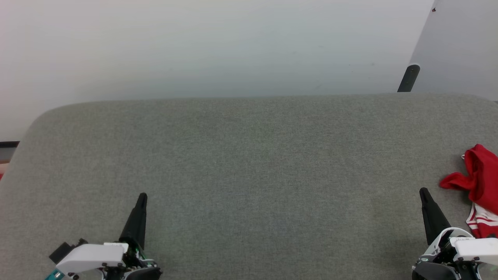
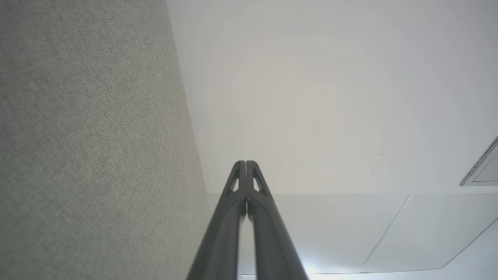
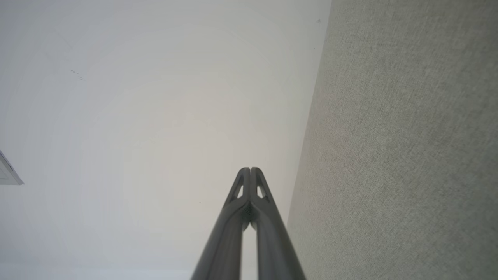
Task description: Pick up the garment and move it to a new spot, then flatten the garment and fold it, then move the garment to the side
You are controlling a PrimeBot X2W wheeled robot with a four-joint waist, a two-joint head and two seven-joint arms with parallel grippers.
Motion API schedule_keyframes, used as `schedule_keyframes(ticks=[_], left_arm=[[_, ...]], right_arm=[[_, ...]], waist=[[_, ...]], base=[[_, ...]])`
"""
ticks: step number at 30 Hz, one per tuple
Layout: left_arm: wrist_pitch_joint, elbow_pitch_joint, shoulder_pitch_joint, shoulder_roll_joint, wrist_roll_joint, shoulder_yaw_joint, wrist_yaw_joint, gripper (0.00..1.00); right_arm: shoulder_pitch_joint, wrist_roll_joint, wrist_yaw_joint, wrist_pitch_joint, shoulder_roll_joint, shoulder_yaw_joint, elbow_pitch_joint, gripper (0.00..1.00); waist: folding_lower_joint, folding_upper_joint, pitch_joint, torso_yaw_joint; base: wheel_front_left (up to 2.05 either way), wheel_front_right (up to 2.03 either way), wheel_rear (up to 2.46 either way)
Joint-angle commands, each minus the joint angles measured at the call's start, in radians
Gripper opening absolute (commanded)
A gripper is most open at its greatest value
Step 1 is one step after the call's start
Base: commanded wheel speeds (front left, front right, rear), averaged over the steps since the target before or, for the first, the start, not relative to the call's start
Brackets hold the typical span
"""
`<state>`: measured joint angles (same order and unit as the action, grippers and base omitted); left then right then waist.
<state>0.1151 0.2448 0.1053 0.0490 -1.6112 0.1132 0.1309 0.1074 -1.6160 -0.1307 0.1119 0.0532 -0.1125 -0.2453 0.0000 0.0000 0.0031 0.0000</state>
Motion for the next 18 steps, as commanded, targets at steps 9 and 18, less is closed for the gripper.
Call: schedule_keyframes(ticks=[9, 18], left_arm=[[0.001, 0.001, 0.009, 0.0, -0.003, 0.002, 0.0, 0.0], [0.001, 0.001, 0.009, 0.0, -0.003, 0.002, 0.0, 0.0]], right_arm=[[0.005, 0.002, 0.0, 0.004, -0.003, -0.001, -0.001, 0.0], [0.005, 0.002, 0.0, 0.004, -0.003, -0.002, -0.001, 0.0]], waist=[[0.0, 0.0, 0.0, 0.0], [0.0, 0.0, 0.0, 0.0]], base=[[0.0, 0.0, 0.0], [0.0, 0.0, 0.0]])
